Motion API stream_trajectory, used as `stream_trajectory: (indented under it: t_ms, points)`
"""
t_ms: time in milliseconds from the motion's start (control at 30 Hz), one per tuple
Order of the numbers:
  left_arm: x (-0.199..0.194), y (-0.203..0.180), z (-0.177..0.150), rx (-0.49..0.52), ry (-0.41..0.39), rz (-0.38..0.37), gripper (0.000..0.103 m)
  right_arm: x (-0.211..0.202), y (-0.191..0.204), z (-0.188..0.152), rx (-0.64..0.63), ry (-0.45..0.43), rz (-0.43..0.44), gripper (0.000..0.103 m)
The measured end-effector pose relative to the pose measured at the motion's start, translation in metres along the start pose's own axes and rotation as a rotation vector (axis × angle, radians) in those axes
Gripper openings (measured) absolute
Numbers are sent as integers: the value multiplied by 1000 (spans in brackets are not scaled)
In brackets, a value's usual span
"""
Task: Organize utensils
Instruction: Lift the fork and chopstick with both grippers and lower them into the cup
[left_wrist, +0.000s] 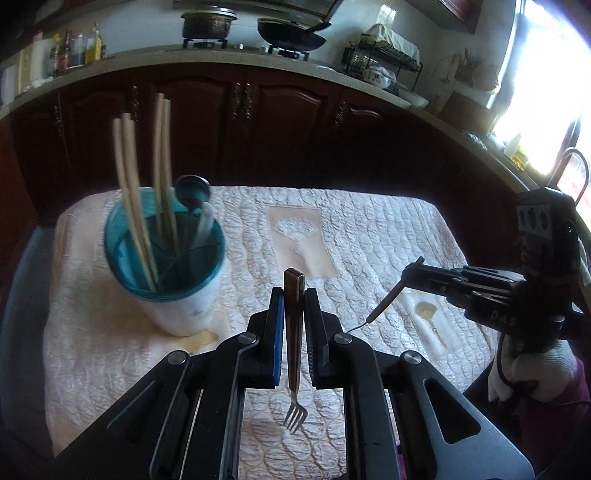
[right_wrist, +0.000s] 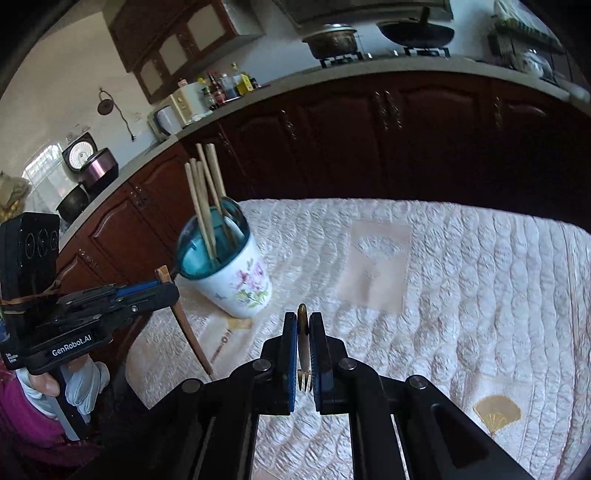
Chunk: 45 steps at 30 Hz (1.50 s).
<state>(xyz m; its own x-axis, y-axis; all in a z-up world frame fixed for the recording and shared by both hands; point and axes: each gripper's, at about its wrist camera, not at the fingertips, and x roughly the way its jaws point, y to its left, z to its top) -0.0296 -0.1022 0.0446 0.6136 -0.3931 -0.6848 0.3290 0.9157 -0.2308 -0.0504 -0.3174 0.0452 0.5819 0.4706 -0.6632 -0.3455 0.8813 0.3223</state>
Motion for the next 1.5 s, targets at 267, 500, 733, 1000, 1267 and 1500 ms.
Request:
stream_trajectory:
  t_ms: [267, 500, 733, 1000, 1267, 1500]
  points:
    - [-15, 15, 0, -29, -31, 41, 9, 5, 20, 12, -45, -2, 9, 6]
    - [-23, 21, 4, -45, -49, 54, 9, 7, 29, 21, -68, -5, 14, 6]
    - [-33, 24, 8, -54, -67, 55, 9, 6, 42, 29, -95, -13, 21, 6]
    - [-54, 37, 18, -97, -85, 27, 9, 5, 54, 40, -117, -25, 36, 6]
    - [-110, 63, 61, -123, -193, 40, 9, 6, 78, 72, -156, -73, 76, 6]
    - [-126, 82, 93, -139, -272, 101, 9, 26, 101, 101, -187, -99, 103, 6]
